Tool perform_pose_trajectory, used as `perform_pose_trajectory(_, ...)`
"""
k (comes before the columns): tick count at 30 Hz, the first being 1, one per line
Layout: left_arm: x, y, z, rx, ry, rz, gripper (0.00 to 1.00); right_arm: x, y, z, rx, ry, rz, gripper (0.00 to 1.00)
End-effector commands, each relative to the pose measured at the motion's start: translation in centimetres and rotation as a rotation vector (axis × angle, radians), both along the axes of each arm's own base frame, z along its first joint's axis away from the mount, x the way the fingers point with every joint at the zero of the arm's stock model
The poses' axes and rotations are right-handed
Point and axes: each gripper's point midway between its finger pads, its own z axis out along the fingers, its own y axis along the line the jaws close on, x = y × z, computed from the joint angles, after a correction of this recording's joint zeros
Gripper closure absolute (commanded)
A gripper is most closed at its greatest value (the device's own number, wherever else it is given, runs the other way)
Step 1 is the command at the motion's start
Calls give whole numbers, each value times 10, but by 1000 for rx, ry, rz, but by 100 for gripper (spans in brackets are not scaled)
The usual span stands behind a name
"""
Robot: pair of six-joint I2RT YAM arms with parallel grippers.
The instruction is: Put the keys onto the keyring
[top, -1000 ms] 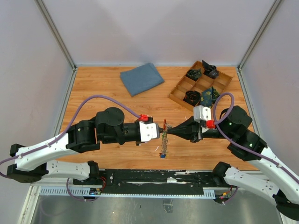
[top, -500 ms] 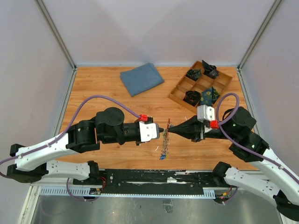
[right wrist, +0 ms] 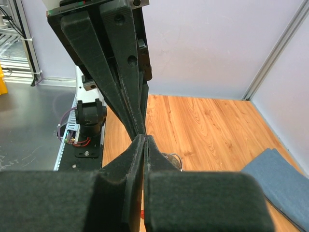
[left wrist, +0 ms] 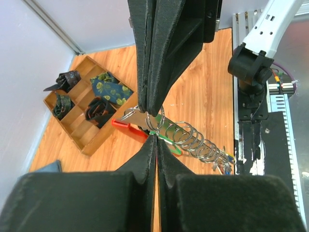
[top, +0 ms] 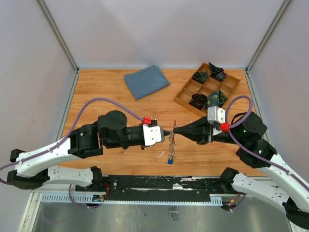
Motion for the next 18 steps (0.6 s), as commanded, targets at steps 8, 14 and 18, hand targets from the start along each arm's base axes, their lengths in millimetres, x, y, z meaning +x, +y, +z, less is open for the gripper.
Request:
perform_pose_trajectory(8,-11,3,26,-160,13,-38,69,-4,-3,30,97,-60,1,100)
perform_pose_trajectory(14,-14,2,38,-260,41,-40,64,-10,-4,32,97,-65,29,99)
perform_pose_trajectory(18,-11,1,41,-323,60,-19,62,-14,-3,32,97,-67,53,99)
